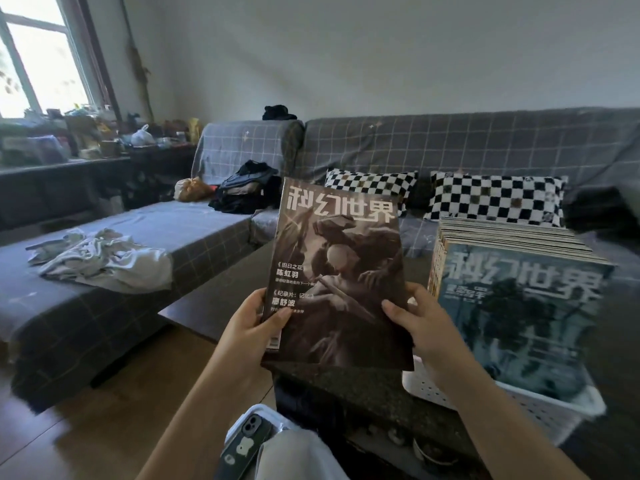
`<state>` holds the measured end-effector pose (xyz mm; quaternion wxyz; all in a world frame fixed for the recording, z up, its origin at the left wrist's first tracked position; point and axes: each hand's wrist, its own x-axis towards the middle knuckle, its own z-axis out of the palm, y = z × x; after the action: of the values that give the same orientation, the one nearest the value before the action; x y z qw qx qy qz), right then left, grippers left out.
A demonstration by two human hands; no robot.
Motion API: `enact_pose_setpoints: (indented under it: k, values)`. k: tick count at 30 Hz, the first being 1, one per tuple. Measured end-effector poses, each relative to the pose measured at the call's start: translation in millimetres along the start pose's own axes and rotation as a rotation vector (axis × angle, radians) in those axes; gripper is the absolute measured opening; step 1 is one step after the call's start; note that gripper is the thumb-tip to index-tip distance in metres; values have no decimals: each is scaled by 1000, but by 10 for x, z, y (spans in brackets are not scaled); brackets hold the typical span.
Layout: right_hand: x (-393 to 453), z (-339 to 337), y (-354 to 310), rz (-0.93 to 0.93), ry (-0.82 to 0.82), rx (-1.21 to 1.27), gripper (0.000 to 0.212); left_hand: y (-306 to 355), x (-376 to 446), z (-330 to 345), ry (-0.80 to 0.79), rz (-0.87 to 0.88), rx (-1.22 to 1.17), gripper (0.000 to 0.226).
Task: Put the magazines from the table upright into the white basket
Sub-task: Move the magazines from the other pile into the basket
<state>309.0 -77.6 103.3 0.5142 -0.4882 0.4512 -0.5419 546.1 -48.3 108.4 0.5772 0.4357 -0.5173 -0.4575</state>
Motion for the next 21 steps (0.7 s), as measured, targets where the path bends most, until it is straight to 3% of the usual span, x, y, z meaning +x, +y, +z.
enact_pose_setpoints:
  k: [8, 15, 21]
  values:
    - [-371, -698, -257, -141, 162, -48, 18, 7, 36, 722, -136, 1, -100, 16]
    - [-560, -1258, -255, -204, 334, -122, 25, -163, 202, 1373, -246, -10, -48, 20]
    - [-545, -1647, -228, -210, 483, -214, 33, -312, 397, 1830, -231, 55, 231, 19]
